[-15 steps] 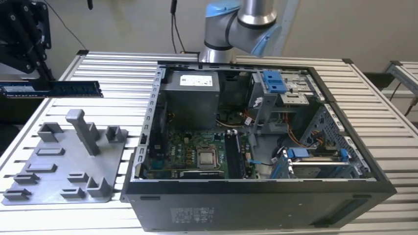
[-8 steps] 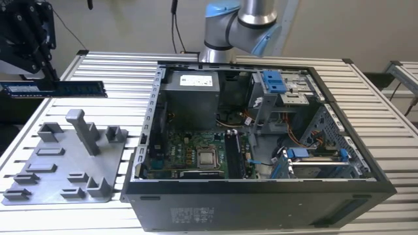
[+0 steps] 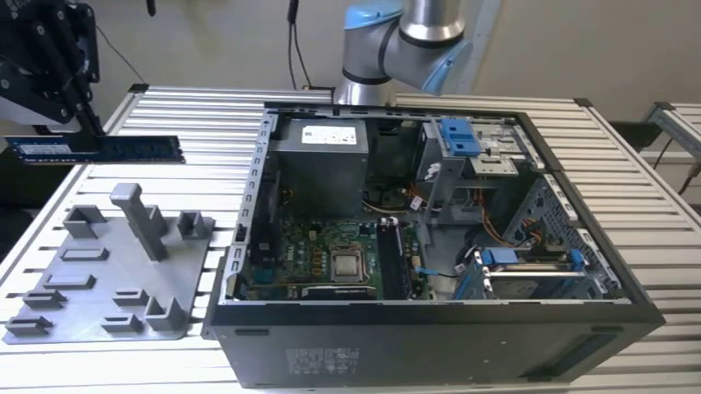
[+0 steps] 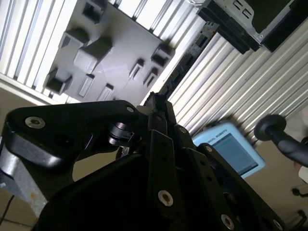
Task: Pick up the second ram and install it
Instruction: 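Pick up the second ram and move it above second insertion slot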
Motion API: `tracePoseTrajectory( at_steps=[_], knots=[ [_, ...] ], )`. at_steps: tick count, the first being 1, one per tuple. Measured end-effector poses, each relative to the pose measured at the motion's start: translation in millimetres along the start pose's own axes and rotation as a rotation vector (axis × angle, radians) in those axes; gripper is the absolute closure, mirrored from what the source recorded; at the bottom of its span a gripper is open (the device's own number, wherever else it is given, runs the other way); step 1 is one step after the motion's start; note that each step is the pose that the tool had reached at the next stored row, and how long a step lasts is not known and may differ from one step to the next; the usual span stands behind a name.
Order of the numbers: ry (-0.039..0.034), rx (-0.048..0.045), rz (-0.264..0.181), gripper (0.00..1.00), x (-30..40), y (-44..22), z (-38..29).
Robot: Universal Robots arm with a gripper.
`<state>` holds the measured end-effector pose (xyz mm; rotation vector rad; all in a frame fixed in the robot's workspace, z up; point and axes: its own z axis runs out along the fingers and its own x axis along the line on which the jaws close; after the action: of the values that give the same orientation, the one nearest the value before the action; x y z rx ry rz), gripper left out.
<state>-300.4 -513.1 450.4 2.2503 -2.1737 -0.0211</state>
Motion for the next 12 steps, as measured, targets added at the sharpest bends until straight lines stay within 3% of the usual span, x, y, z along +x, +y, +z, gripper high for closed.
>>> tracePoseTrajectory(
  at_steps=[12],
  knots=[
    [0.0, -0.0001, 0.0, 0.86, 0.3, -7.1, -0.1]
  ],
)
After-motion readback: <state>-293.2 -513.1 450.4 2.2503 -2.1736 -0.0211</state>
